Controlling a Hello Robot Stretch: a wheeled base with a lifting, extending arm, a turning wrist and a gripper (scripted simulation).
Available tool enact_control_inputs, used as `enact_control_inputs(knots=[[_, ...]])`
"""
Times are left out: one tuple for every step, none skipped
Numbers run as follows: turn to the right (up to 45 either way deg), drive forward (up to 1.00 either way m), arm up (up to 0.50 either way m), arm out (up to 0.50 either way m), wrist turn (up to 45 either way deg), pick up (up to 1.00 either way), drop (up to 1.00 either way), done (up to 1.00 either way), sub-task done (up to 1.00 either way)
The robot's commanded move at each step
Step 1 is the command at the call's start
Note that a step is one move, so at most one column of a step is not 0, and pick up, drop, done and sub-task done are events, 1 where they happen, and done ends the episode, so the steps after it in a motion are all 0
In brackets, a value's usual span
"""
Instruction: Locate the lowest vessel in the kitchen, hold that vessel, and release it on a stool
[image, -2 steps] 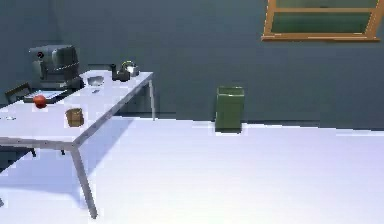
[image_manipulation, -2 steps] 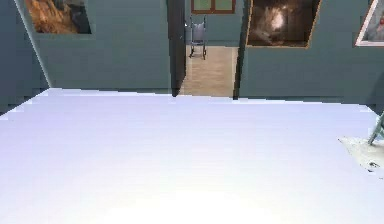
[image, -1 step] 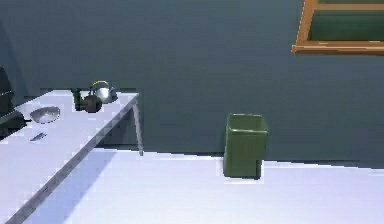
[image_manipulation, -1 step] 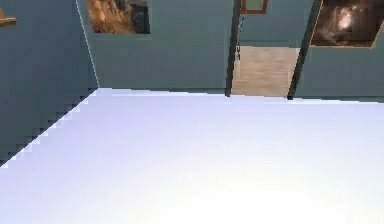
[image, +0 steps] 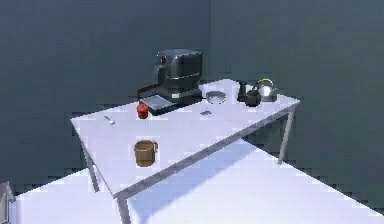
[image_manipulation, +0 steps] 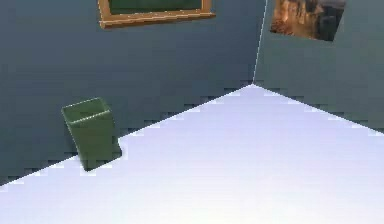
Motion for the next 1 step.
enact_control_inputs(knots=[[-45.0,0.00,0.00,0.00,0.0,0.00,0.00,0.00,0.00]])
